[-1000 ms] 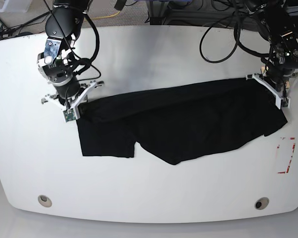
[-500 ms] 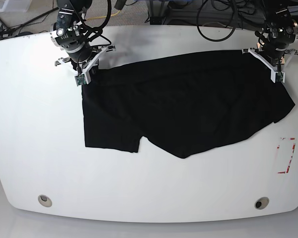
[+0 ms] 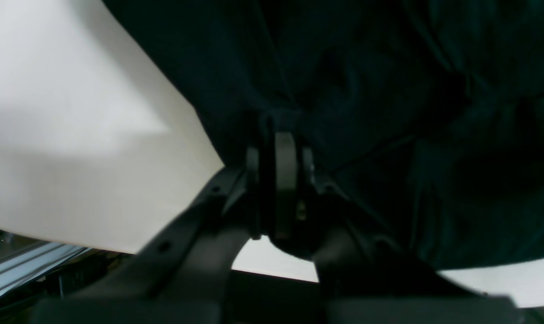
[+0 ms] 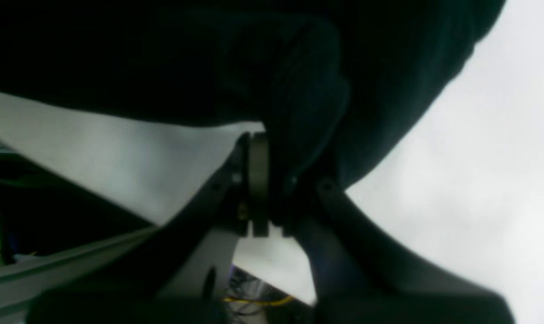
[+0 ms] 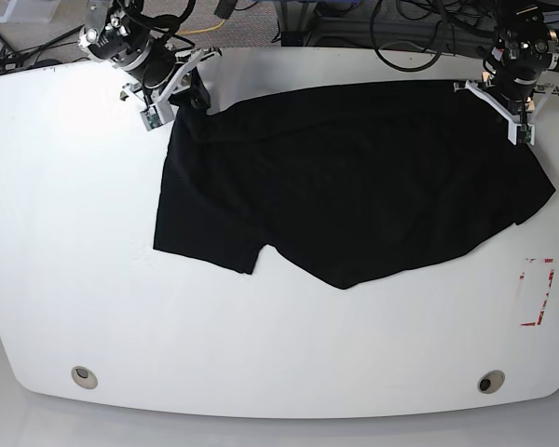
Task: Fold the T-shirt properly
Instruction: 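Swing the held shirt up and lay it flat across the table, then drag the held shirt edge back across the table with both grippers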
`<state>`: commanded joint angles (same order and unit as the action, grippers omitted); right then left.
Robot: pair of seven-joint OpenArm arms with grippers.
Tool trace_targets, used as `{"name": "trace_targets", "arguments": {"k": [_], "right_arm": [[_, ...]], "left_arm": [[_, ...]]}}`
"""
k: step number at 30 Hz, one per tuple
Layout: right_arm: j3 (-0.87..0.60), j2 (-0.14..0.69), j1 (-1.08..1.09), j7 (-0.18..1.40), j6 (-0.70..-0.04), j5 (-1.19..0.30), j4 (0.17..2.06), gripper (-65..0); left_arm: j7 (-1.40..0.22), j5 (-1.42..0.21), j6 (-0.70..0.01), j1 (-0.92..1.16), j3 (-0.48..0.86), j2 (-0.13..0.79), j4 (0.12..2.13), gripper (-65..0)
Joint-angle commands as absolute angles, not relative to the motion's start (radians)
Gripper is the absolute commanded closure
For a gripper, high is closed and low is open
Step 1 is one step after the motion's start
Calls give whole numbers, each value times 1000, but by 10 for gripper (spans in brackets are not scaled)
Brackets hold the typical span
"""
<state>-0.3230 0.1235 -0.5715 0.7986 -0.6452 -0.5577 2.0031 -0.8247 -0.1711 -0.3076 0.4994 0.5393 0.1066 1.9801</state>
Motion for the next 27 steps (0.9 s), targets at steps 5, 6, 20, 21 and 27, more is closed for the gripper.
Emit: {"name": "trace_targets", "arguments": {"k": [5, 6, 20, 21, 27], "right_arm": [[-378, 174, -561, 802, -647, -682, 1974, 0], [-384, 186, -556, 802, -647, -700, 1965, 0], [-395, 295, -438, 923, -645, -769, 1931, 0], [-395, 302, -406, 944, -645, -769, 1931, 0], [-438, 344, -226, 1003, -644, -766, 1916, 0]], "left_arm": [[-823, -173, -308, 466, 535, 107, 1985, 0], [-823, -173, -308, 455, 535, 107, 1985, 0], [-828, -173, -375, 352, 481, 107, 1992, 0], [-828, -173, -375, 331, 478, 107, 1992, 0], [-829, -166, -372, 174, 476, 107, 1988, 0]]}}
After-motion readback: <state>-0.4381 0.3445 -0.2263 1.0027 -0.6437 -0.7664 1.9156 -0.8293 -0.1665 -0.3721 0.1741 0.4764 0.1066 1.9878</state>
